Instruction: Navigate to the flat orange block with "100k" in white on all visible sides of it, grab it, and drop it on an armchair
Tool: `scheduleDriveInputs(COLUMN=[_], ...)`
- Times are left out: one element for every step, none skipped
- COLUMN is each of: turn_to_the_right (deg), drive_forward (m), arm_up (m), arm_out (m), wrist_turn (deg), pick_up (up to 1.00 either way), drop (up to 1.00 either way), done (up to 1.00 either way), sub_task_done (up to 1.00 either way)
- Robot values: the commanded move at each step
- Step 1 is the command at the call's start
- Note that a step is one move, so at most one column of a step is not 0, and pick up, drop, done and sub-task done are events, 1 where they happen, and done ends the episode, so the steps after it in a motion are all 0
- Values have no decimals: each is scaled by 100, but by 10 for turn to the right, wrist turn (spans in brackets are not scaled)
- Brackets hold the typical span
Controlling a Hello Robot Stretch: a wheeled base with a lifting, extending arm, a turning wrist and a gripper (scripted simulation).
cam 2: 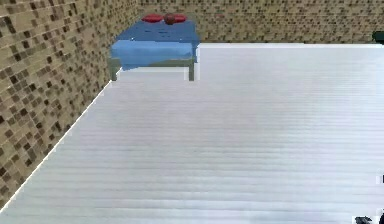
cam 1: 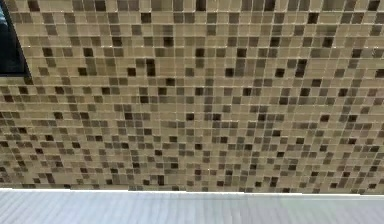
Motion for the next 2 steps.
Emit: scheduleDriveInputs(turn_to_the_right=[0, -450], drive_forward=[20, 0], arm_up=[0, 0], arm_out=[0, 0], wrist_turn=[0, 0], pick_up=[0, 0], drop=[0, 0], done=[0, 0], sub_task_done=[0, 0])
